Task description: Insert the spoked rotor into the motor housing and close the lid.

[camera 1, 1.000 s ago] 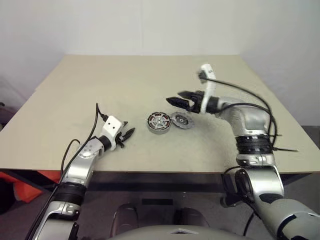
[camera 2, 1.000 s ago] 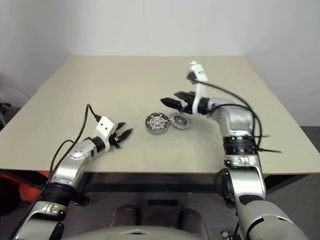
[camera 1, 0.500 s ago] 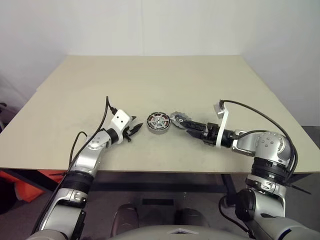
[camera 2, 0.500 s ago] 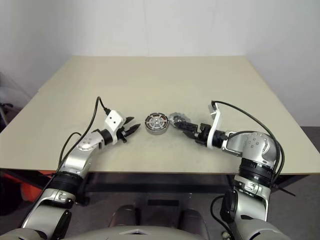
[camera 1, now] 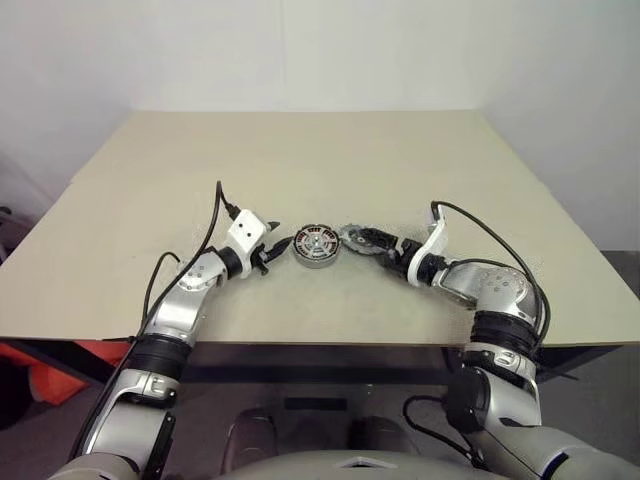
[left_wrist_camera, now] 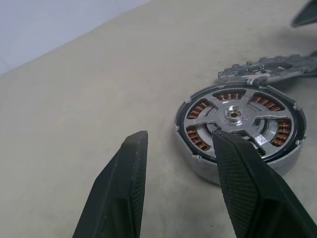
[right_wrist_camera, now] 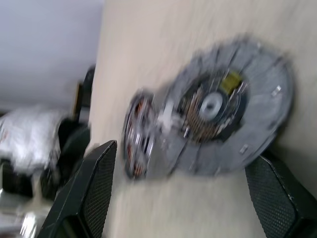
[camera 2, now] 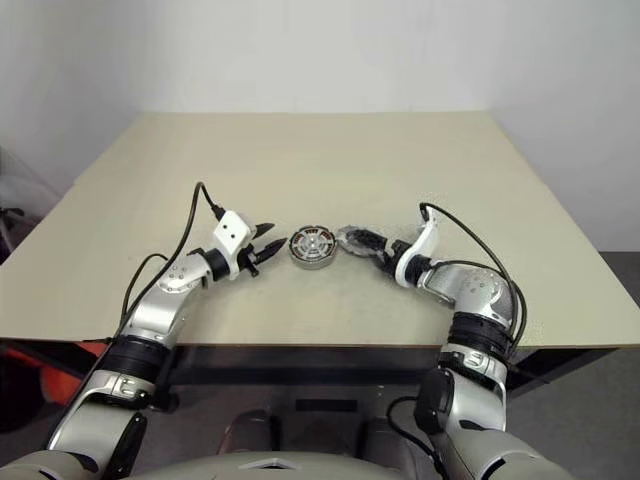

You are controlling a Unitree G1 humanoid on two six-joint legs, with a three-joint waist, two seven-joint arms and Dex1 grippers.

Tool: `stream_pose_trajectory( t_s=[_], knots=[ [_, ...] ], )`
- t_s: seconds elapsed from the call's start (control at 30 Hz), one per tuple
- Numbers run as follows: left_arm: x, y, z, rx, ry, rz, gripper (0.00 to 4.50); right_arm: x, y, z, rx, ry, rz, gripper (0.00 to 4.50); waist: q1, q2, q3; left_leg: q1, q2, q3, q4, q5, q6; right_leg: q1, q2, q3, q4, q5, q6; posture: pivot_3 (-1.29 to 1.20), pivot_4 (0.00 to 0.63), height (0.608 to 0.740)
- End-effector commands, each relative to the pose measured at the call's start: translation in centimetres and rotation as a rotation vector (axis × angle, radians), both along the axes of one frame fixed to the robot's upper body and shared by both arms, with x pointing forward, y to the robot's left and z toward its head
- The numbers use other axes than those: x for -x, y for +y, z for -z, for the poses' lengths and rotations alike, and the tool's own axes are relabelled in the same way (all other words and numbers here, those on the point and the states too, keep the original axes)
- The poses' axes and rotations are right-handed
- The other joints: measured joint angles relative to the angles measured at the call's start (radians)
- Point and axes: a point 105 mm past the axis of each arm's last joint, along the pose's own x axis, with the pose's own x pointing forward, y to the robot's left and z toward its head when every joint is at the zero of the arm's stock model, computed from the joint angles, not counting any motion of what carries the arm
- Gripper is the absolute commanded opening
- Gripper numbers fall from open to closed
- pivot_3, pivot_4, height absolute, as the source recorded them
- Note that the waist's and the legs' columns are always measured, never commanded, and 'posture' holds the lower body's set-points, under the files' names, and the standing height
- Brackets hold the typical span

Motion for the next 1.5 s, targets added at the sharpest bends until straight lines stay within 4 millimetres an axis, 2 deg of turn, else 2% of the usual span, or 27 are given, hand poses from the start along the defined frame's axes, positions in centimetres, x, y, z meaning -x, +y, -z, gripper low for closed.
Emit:
stream_pose_trajectory(
  t_s=[0.03,0.23,0.37,0.53,0.67,0.8,1.03,1.33,1.47,1.5],
  knots=[
    [-0.1,0.0,-1.7,-0.002,-0.061,0.012,2.19,-1.5,-0.7,-1.0,0.015,-0.052,0.084,4.49,0.0,0.0,0.0,0.0,0.0,0.0,0.0,0.0,0.0,0.0,0.0,0.0,0.0,0.0,0.0,0.0,0.0,0.74],
    [0.1,0.2,-1.6,-0.013,-0.057,0.011,2.19,-2.3,-0.9,-0.2,0.046,-0.027,0.111,4.49,-0.001,0.0,0.0,0.0,0.0,0.0,0.0,0.0,0.0,0.0,0.0,0.0,0.0,0.0,0.0,0.0,0.0,0.74],
    [0.1,0.4,-1.5,-0.018,-0.055,0.007,2.19,-2.6,0.1,-0.5,0.019,-0.037,0.076,4.49,-0.003,0.0,0.0,0.004,0.0,0.0,0.0,-0.001,0.002,0.003,0.0,0.0,0.0,0.0,0.0,0.0,0.0,0.74],
    [0.1,0.6,-1.3,-0.024,-0.052,-0.001,2.19,-3.0,1.7,-2.4,-0.027,-0.086,0.029,4.49,-0.004,0.0,0.0,0.004,0.0,0.0,0.0,-0.001,0.002,0.003,0.0,0.0,0.0,0.0,0.0,0.0,0.0,0.74],
    [0.1,0.9,-1.1,-0.029,-0.048,-0.01,2.19,-3.1,3.0,-5.6,-0.089,-0.195,-0.016,4.49,-0.006,0.0,0.0,0.003,0.0,0.0,-0.003,-0.001,0.002,0.0,0.0,0.0,0.0,0.0,0.0,0.0,0.0,0.74],
    [0.1,1.0,-0.9,-0.031,-0.045,-0.014,2.19,-3.3,3.8,-7.9,-0.114,-0.286,-0.034,4.49,-0.003,0.001,0.0,-0.001,0.0,0.001,-0.004,0.0,0.0,-0.002,0.001,0.0,-0.001,0.003,-0.008,0.0,0.0,0.74],
    [0.1,1.4,-0.8,-0.033,-0.044,-0.031,2.19,-2.6,6.5,-10.1,-0.138,-0.367,-0.136,4.49,-0.003,0.001,0.0,-0.004,0.0,0.0,-0.005,-0.001,0.002,-0.003,0.001,-0.001,-0.004,0.003,-0.009,0.0,0.0,0.74],
    [0.0,3.0,-1.1,-0.035,-0.052,-0.084,2.19,-2.3,8.3,-9.8,-0.019,-0.427,-0.195,4.49,-0.003,0.001,0.0,-0.004,0.0,0.0,-0.005,-0.001,0.001,-0.003,0.001,-0.001,-0.004,0.003,-0.008,0.0,0.0,0.74],
    [0.1,3.5,-1.0,-0.035,-0.051,-0.102,2.19,-2.2,9.1,-9.8,0.122,-0.548,-0.233,4.49,-0.003,0.001,0.0,-0.004,0.0,0.0,-0.005,-0.001,0.001,-0.003,0.001,-0.001,-0.005,0.003,-0.008,0.0,0.0,0.74],
    [0.1,3.7,-1.0,-0.034,-0.05,-0.108,2.19,-2.6,9.4,-9.3,0.226,-0.596,-0.234,4.49,-0.003,0.0,0.0,-0.004,0.0,0.0,-0.005,-0.001,0.001,-0.003,0.001,-0.001,-0.005,0.003,-0.008,0.0,0.0,0.74]
  ],
)
